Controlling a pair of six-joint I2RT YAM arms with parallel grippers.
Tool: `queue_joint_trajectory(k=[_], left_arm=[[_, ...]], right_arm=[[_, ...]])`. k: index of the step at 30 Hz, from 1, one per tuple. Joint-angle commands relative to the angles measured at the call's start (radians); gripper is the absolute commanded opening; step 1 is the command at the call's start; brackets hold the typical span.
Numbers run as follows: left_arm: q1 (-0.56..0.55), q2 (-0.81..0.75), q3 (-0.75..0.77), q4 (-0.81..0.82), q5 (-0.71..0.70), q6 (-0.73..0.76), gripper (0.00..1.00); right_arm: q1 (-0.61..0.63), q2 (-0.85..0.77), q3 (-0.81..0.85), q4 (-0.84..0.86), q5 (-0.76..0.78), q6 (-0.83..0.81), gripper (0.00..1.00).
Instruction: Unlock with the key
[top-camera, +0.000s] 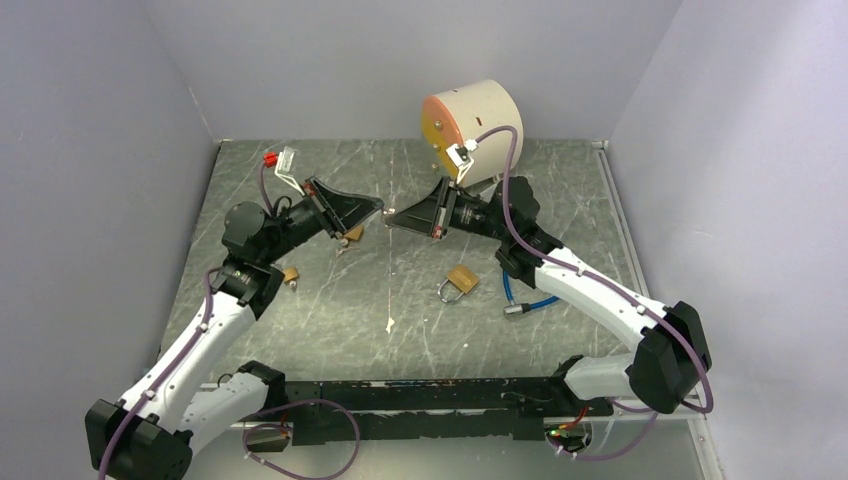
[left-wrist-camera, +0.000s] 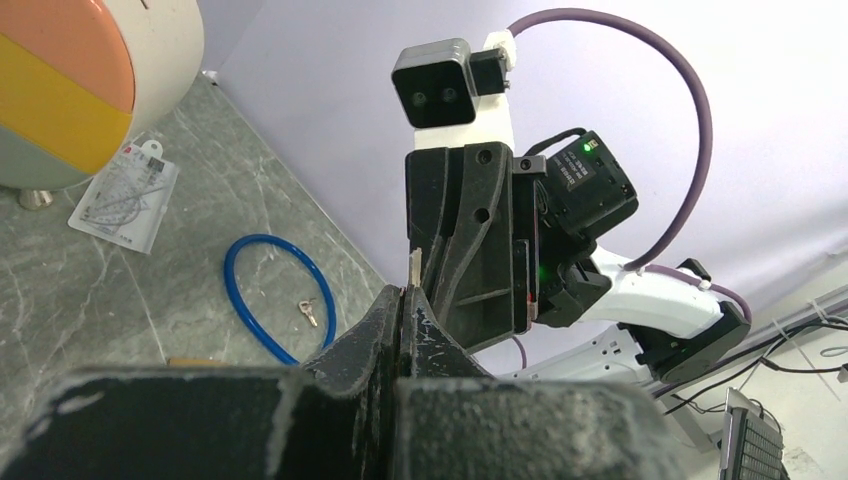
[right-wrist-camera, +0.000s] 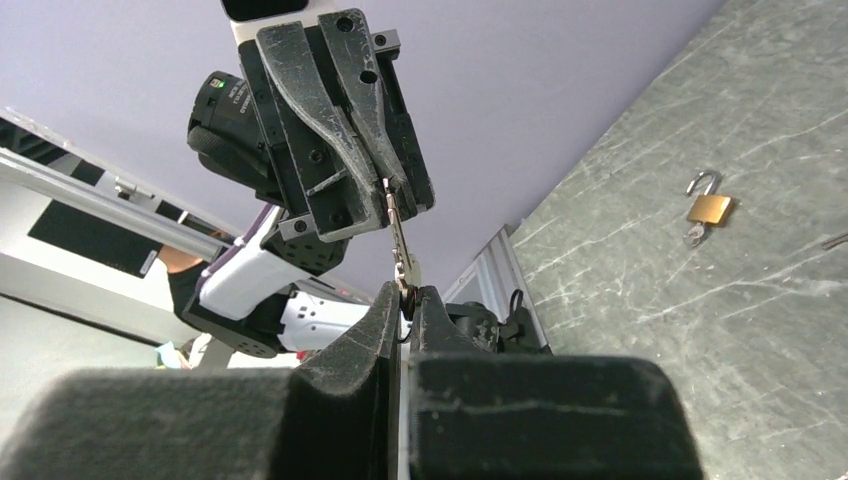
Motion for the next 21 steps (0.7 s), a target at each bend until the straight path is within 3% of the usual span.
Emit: queue_joint_trajectory(k=[1,2,4,6,8,12,15,19,21], left_arm=[[0.011,-0.043,-0.004,0.076,-0.039,0.011,0.02],[0.011,-0.045,-0.007,0.091,-0.036,0.018,0.03],[0.011,-0.052,-0.006,0.1,-0.038,0.036,0.02],[0.011,-0.057,0.003,0.082,-0.04,0.056,0.03],[0.011,-0.062,0.009,0.074,-0.038,0.07,0.03],[0.011,-0.055,0.02,0.078,-0.024,0.058,0.03],[0.011,-0.035,0.032,0.12,0.004,0.031,0.02],[0.011,-0.006,0.039,0.192,0.037,-0.022,0.03],[0.012,0.007,0.043,0.223,0.038,-0.055,0.03]], right_arm=[[-0.03,-0.009,-0.001,0.073,0.005,0.043,0.0],[-0.03,-0.011,0.006,0.046,0.011,0.031,0.02],[-0.033,-0.02,0.021,-0.01,0.027,-0.006,0.35],[-0.041,-0.056,0.026,-0.049,0.061,-0.046,0.6],[-0.05,-0.098,0.033,-0.096,0.112,-0.099,0.72],[-0.056,-0.148,0.068,-0.174,0.169,-0.194,0.77],[-0.054,-0.141,0.098,-0.159,0.124,-0.24,0.77],[-0.039,-0.1,0.134,-0.101,0.06,-0.252,0.71],[-0.027,-0.079,0.15,-0.087,0.044,-0.258,0.62]])
